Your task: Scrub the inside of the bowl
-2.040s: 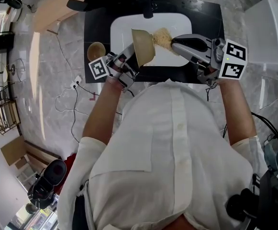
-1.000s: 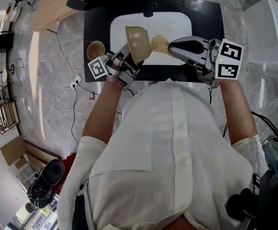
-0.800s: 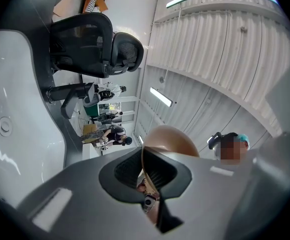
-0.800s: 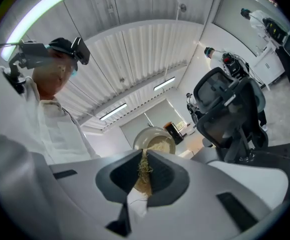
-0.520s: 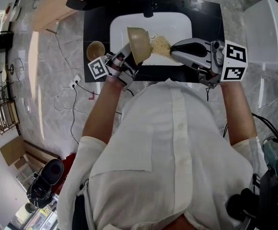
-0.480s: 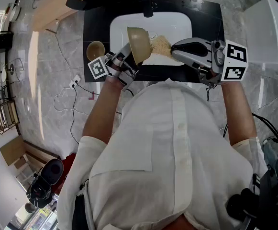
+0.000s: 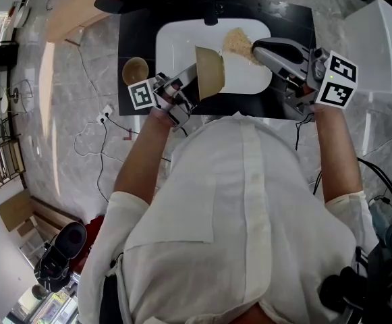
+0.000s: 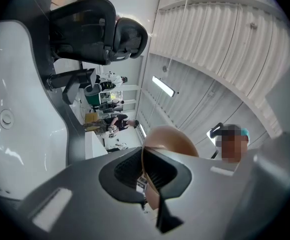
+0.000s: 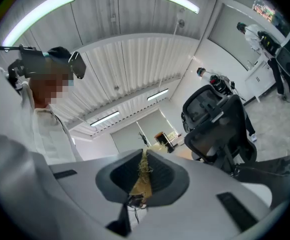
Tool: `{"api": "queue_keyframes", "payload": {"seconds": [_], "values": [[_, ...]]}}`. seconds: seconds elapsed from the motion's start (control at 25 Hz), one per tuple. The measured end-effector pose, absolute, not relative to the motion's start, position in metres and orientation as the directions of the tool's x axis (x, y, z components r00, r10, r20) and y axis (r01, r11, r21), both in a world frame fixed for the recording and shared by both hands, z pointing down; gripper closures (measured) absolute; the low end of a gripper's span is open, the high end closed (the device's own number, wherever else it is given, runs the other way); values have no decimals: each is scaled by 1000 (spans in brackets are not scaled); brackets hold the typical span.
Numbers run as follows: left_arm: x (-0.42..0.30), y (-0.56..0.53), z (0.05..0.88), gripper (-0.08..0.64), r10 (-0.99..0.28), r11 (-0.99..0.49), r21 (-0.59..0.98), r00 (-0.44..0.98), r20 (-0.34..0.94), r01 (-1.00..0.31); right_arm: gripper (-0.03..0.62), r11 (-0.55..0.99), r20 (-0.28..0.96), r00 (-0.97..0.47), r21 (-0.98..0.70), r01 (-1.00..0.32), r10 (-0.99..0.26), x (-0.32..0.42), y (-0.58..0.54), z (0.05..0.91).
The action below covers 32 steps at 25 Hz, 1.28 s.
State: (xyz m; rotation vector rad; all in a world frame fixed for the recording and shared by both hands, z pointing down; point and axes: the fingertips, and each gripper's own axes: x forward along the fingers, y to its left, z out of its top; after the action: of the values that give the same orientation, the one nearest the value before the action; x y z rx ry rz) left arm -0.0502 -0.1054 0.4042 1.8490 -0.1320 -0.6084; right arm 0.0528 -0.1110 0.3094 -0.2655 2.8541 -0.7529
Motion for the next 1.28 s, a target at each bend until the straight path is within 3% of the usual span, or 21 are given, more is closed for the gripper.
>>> {"api": "queue_keyframes", "payload": {"seconds": [0.36, 0.96, 1.28], "values": [[-33, -88, 426, 543, -314, -337, 938, 930, -189, 77, 569, 885, -72, -988, -458, -89, -137, 22, -95, 310], [-54, -124, 440, 543, -495, -205, 962, 867, 59, -182, 569, 884, -65, -992, -463, -62, -104, 16, -84, 307], [-66, -132, 435, 543, -571, -167, 974, 820, 33, -155, 569, 885, -87, -995, -466, 5, -40, 3, -58, 312]]}}
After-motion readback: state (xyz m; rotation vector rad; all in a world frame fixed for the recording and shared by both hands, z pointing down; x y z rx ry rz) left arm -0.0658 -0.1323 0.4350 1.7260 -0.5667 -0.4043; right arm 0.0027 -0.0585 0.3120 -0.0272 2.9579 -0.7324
